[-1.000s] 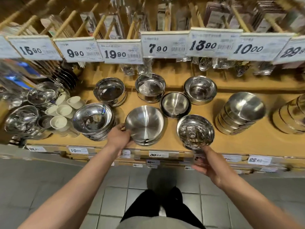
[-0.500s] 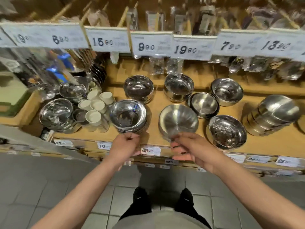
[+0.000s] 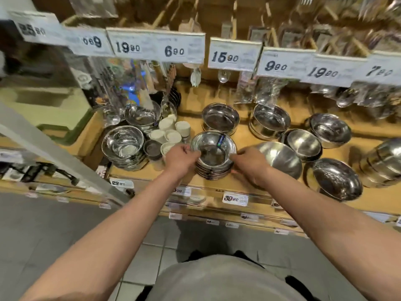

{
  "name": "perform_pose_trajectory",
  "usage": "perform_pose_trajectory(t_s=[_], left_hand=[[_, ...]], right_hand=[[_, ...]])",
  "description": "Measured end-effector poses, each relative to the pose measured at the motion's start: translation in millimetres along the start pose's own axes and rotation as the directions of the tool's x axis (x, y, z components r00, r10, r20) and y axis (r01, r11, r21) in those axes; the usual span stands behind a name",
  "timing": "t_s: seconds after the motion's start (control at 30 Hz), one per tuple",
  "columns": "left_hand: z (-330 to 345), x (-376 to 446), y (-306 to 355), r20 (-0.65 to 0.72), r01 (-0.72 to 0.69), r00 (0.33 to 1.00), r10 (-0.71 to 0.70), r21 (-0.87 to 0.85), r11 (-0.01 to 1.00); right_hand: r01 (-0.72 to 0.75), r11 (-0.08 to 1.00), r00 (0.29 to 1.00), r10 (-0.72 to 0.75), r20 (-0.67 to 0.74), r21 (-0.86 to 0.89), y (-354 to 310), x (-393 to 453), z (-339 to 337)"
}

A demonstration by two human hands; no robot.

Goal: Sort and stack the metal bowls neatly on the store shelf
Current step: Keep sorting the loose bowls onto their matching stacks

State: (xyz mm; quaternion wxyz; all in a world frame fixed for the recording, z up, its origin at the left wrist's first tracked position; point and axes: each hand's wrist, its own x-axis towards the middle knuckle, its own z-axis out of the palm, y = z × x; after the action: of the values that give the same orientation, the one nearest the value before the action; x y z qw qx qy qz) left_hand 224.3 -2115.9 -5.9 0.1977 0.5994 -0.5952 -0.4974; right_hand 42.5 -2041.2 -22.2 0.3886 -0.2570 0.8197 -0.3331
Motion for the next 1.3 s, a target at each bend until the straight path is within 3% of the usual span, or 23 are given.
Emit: perform_pose_trajectory(t_s=[0.1,0.33,0.47,0.53,0.6,0.77,0.87,0.97,1.07,1.13,1.3], left_hand=[[-1,-1,3,0.01,0.004,1.0,-0.005,0.074,0.997],[-3,6,10,-0.013,0.027,0.999,-0.029,-0.106,0.994],[-8,13,15,-0.102,0.036,0.994,-0.04,-0.043,0.998],[-14,15,22,-0.104,0.017,0.994,-0.02,-0.033,0.999],[-23,17,33,-0.045,-0.024,0.999,0.023,-0.022,0.999],[-36,18,77,0.255,-0.217,0.948,0.192,0.072,0.974],[-30,20,90,0.233,-0.219,0.949,0.212,0.003,0.976],[-25,20,81,0.113,-0.188,0.975,0.192,-0.051,0.981],[-13,15,60,0.195,-0.027,0.98,0.039,-0.066,0.997],[-4,11,48,0.25,0.051,0.968,-0.021,-0.115,0.992],[-7,20,36,0.058,-0.039,0.998,0.04,-0.007,0.999]], right_hand=[[0.018,0.998,0.999,-0.021,-0.042,-0.066,1,4,2],[0.017,0.995,0.997,-0.009,-0.082,0.098,-5,-1,7],[0.003,0.978,0.997,0.013,-0.076,0.208,-9,-11,4],[0.07,0.99,0.991,-0.055,-0.124,0.119,-16,-15,-11],[0.157,0.985,0.985,-0.151,-0.089,0.07,-27,-17,-31],[0.219,0.976,0.954,-0.216,0.21,0.007,-59,-15,-60],[0.17,0.984,0.96,-0.176,0.22,0.047,-62,-14,-59],[0.029,0.958,0.988,-0.072,0.139,0.286,-58,-15,-53],[-0.085,0.897,0.996,0.061,0.068,0.434,-52,-17,-40],[-0.112,0.876,0.993,0.082,0.084,0.47,-49,-21,-28],[-0.112,0.921,0.993,0.085,0.088,0.374,-44,-16,-17]])
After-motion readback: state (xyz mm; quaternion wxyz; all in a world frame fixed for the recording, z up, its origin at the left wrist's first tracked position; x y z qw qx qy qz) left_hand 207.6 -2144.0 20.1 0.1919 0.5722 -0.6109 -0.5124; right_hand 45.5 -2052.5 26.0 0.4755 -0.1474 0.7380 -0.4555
